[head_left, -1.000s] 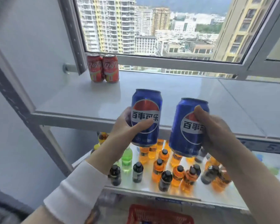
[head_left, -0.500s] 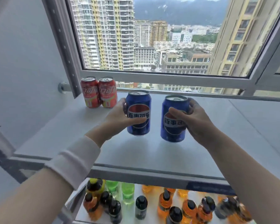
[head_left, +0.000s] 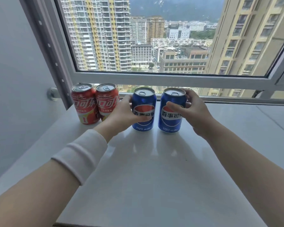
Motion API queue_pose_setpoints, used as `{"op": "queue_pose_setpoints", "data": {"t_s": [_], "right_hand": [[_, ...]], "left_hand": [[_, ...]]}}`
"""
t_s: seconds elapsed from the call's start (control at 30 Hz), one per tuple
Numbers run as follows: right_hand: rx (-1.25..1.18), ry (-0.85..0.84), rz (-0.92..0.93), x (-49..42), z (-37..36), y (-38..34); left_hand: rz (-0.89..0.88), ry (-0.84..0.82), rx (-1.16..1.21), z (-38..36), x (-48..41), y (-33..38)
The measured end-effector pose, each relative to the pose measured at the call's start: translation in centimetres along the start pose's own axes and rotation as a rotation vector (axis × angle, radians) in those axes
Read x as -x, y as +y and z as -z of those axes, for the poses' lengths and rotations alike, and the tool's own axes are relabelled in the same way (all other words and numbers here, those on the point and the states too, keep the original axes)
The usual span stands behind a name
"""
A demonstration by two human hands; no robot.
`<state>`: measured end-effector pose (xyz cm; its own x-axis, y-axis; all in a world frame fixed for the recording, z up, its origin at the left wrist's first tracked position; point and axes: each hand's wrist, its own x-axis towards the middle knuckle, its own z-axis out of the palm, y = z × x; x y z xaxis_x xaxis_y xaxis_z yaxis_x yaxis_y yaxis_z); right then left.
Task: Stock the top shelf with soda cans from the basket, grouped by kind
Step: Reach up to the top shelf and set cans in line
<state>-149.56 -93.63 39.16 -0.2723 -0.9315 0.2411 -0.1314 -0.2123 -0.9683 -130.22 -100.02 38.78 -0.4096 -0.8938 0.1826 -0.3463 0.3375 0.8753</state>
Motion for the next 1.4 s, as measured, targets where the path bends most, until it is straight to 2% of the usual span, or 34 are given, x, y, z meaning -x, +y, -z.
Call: {"op": "queue_pose_setpoints", "data": {"t_s": [0.27,0.43,0.63,0.77,0.93,1.1,1.4], "right_hand": [[0.022,-0.039,-0.018,-2.2,-1.0,0.1],[0.171,-0.068,-0.033,-2.3,-0.6,-0.4],[0.378,-0.104,-0.043,-2.5,0.0,-1.8],[0.385,-0.095,-0.077,-2.9,-0.5,-2.4],[0.369,-0.105,-0.087,-3.5,-1.8,-2.6],[0.355,-0.12,-0.096,-4.3,-2.7,-2.4],[0.355,-0.14,-0.107,-4.6,-3.5,-2.4]], "left_hand": [[-0.007,-0.072,-0.056,0.6,-1.5,0.2],[-0.065,-0.118,-0.181,1.7,-1.6,0.7],[-0.256,-0.185,-0.53,2.9,-2.3,3.2],[-0.277,-0.224,-0.639,3.4,-3.4,4.0],[-0.266,-0.212,-0.659,4.1,-4.2,3.8],[-0.263,-0.198,-0.823,4.8,-4.8,4.0],[-0.257,-0.202,-0.888,6.0,-4.5,4.1]]}}
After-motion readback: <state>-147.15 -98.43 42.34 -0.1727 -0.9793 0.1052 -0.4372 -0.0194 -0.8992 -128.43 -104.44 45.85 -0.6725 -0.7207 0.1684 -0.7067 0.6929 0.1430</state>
